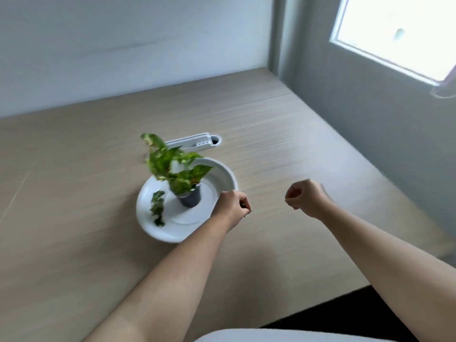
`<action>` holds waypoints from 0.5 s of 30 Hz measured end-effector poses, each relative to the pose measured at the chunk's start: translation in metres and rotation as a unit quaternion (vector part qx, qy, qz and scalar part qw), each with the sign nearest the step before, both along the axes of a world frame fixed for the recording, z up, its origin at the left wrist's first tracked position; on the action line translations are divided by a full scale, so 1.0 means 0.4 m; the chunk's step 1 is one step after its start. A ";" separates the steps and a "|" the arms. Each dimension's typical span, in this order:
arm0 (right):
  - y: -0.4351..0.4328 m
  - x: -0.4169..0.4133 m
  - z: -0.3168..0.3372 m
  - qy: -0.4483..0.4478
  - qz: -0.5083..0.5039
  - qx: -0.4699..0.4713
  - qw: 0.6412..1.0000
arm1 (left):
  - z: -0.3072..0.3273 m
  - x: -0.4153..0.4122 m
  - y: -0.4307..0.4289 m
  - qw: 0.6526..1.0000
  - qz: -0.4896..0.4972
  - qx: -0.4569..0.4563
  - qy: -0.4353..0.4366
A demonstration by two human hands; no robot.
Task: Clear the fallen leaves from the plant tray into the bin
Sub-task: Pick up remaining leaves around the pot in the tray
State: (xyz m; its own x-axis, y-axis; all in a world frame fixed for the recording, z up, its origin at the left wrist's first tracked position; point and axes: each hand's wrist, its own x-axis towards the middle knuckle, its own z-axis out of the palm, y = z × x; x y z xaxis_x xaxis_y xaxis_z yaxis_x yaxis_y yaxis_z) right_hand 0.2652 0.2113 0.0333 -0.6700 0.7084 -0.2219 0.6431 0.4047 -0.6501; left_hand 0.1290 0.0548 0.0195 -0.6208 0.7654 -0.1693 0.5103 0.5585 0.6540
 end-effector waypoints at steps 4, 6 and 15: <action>0.130 0.296 0.014 -0.013 -0.094 0.000 0.996 | 0.024 0.215 0.200 0.997 -0.082 0.009 -0.005; 0.192 0.481 0.015 -0.021 -0.149 0.007 0.989 | 0.027 0.365 0.311 0.990 -0.138 0.015 -0.007; 0.279 1.226 -0.069 -0.024 -0.394 -0.039 0.918 | -0.063 1.036 0.643 0.918 -0.395 -0.021 -0.001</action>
